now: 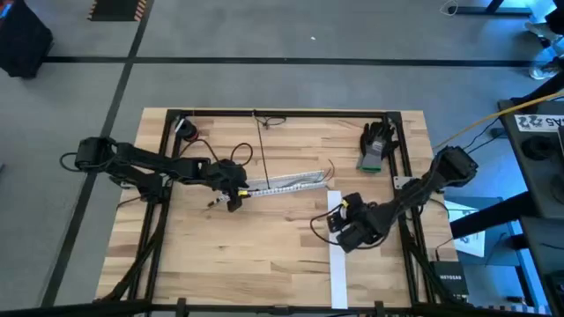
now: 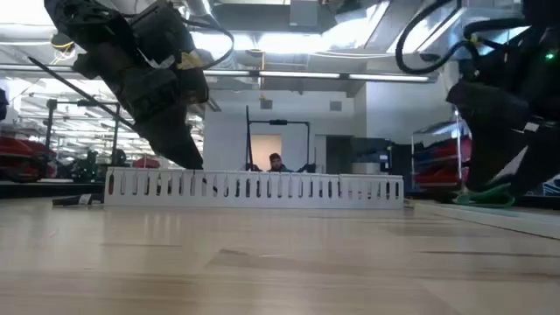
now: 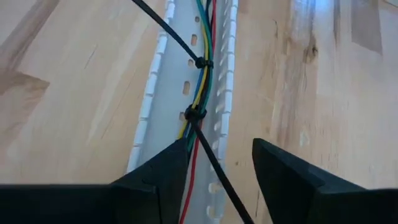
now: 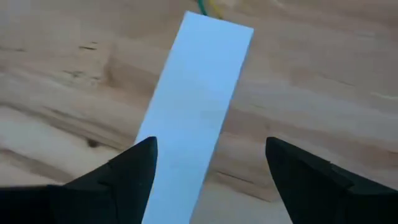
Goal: Ziptie cables
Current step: Put the set of zip-tied cables in the cable duct
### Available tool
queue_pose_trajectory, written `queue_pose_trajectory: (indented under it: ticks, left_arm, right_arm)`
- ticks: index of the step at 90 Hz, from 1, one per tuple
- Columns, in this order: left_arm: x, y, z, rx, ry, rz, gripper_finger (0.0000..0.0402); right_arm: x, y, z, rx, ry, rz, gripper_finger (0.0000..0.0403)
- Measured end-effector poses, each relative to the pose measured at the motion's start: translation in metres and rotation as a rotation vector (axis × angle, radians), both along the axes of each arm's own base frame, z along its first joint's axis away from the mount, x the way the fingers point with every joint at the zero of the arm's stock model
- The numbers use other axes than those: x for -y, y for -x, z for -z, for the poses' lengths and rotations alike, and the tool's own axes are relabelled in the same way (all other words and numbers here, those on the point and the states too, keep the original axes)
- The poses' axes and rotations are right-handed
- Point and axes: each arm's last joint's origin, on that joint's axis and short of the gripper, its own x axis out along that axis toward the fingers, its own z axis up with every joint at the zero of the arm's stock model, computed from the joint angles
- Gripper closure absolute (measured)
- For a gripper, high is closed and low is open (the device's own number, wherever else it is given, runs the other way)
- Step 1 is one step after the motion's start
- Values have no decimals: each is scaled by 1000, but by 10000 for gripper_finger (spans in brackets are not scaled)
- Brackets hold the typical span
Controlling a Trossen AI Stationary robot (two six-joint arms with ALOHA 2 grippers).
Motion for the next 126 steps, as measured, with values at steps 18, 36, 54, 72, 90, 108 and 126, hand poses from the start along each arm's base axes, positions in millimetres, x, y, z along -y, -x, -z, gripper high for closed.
queue_pose_trajectory:
  ticks: [18,36,54,72,90,108,126]
  left_arm:
    - [0,0,0,1,2,-1,227]
    - [0,0,0,0,2,-1,227]
    - [0,0,0,-2,1,0,227]
    - [0,0,0,-4,-1,3,228]
    - [0,0,0,-4,-3,4,227]
    - [0,0,0,-4,-1,2,227]
    - [2,2,-3,2,7,-1,227]
  right_arm:
    - [12,-14,-1,24,18,-49,103]
    - [19,-18,13,-10,19,-27,102]
    - [16,-22,30,-20,2,-56,102]
    - [16,-21,35,-68,24,-87,107]
    - [16,-21,38,-74,33,-91,159]
    - [17,-22,38,-67,44,-89,186]
    - [14,-27,31,-76,46,-96,181]
